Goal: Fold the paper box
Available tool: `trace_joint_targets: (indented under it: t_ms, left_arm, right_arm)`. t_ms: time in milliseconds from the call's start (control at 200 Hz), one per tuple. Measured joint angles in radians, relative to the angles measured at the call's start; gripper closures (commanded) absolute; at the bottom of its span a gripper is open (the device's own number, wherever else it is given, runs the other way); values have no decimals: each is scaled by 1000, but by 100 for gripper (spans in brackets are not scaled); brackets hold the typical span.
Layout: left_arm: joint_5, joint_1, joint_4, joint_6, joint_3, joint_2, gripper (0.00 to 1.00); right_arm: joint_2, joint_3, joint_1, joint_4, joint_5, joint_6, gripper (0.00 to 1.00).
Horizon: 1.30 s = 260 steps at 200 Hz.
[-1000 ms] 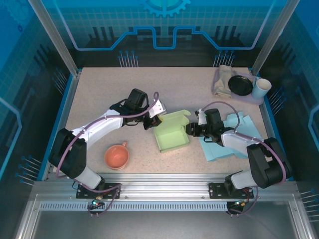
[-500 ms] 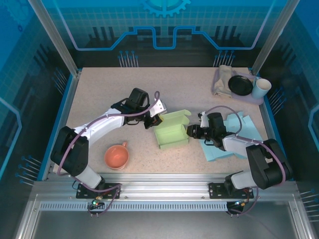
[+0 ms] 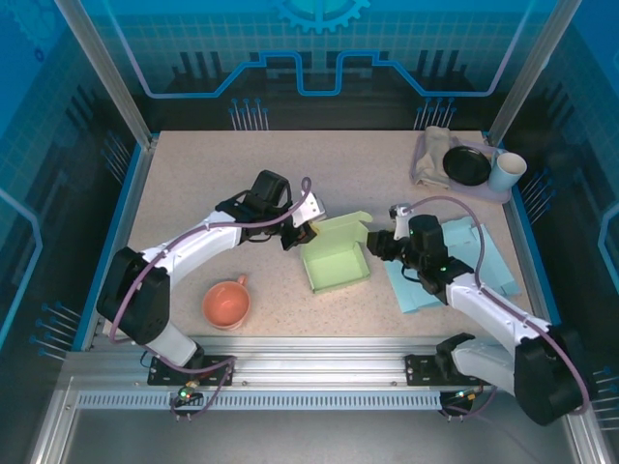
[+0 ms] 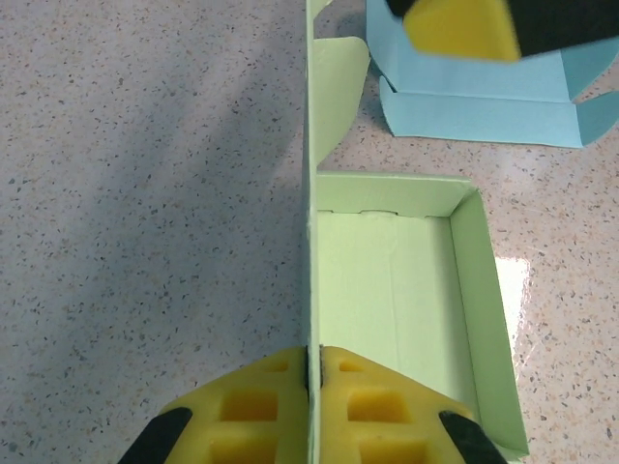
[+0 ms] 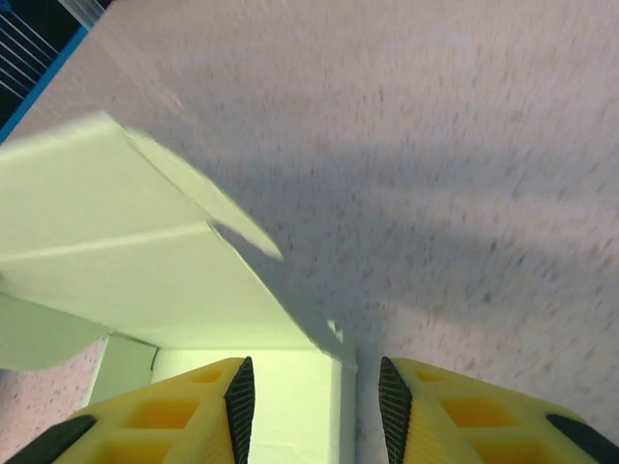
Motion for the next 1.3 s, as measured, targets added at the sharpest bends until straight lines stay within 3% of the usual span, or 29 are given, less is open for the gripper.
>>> trace_joint_targets:
  t_ms: [335, 675, 935, 1300]
  left_arm:
    - [-2, 0, -2, 0, -4, -27, 100]
    - [4, 0, -10, 1, -13, -51, 100]
    - [14, 0, -12, 0, -29, -87, 100]
    - [26, 0, -20, 1, -31, -93, 100]
  right_arm:
    - [-39, -1, 3, -48, 201, -203, 48]
    - [111, 9, -30, 42, 66, -468, 48]
    - [120, 9, -30, 99, -66, -602, 48]
    - [75, -19, -58, 181, 26, -656, 48]
